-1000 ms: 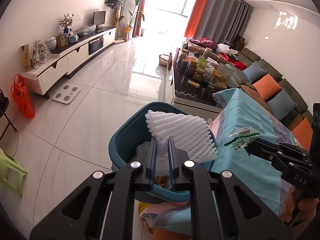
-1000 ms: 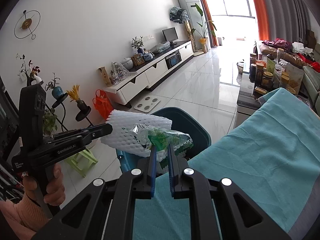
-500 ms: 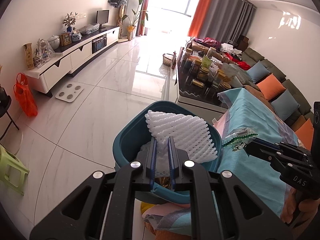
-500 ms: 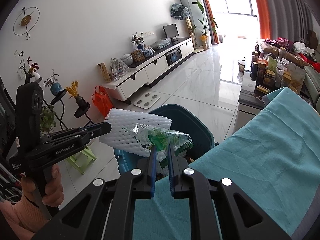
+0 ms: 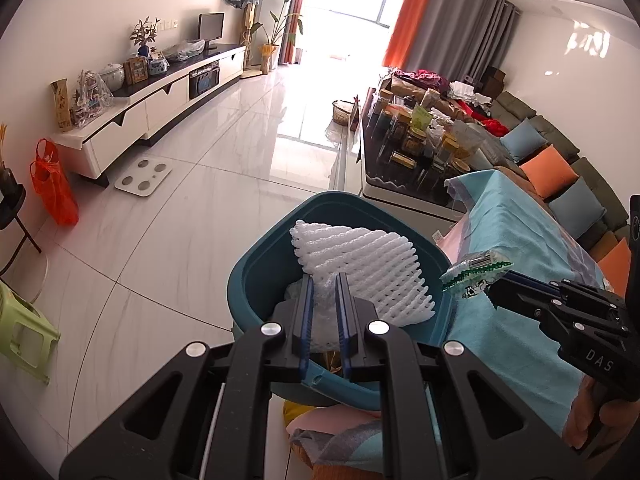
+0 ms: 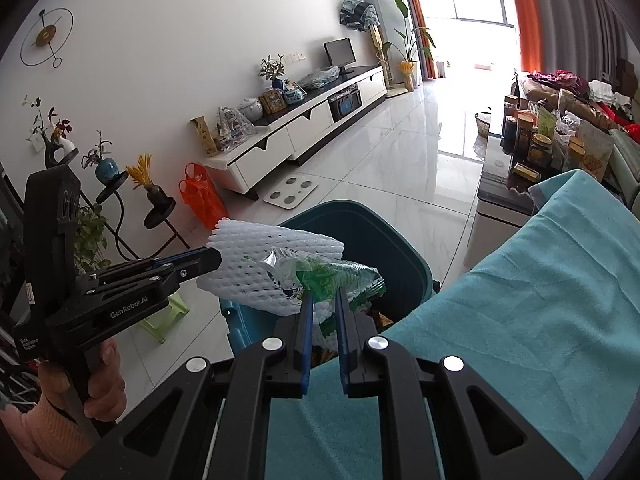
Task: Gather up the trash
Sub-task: 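Carry the foam net and plastic bag over to the teal trash bin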
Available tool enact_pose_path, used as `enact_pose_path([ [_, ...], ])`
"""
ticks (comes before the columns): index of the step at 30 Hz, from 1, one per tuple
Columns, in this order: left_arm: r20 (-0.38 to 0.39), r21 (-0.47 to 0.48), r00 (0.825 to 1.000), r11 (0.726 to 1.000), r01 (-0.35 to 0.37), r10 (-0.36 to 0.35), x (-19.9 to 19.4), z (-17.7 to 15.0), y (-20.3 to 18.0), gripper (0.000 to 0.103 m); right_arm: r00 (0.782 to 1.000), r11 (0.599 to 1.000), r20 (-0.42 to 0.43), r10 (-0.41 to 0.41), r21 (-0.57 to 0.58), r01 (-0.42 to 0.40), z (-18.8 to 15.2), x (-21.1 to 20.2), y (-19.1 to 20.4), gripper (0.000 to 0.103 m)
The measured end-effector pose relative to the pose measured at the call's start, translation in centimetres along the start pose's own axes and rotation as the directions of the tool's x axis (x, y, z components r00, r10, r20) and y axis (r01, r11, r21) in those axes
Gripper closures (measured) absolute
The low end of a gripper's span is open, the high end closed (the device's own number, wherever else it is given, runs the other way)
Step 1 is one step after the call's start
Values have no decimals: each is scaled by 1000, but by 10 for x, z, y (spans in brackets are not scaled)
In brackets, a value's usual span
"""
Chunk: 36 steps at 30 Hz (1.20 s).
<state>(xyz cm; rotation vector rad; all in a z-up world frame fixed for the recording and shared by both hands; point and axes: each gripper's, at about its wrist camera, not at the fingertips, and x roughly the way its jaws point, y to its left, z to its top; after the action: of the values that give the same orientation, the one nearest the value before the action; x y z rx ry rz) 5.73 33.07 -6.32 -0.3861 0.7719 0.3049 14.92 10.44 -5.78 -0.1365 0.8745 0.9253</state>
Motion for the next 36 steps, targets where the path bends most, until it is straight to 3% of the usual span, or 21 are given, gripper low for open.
enact_pose_path([
  [36, -39, 5, 999, 999, -35, 35, 25, -4, -6, 91, 997, 1000, -76, -27, 3, 28, -3, 30, 0, 92],
])
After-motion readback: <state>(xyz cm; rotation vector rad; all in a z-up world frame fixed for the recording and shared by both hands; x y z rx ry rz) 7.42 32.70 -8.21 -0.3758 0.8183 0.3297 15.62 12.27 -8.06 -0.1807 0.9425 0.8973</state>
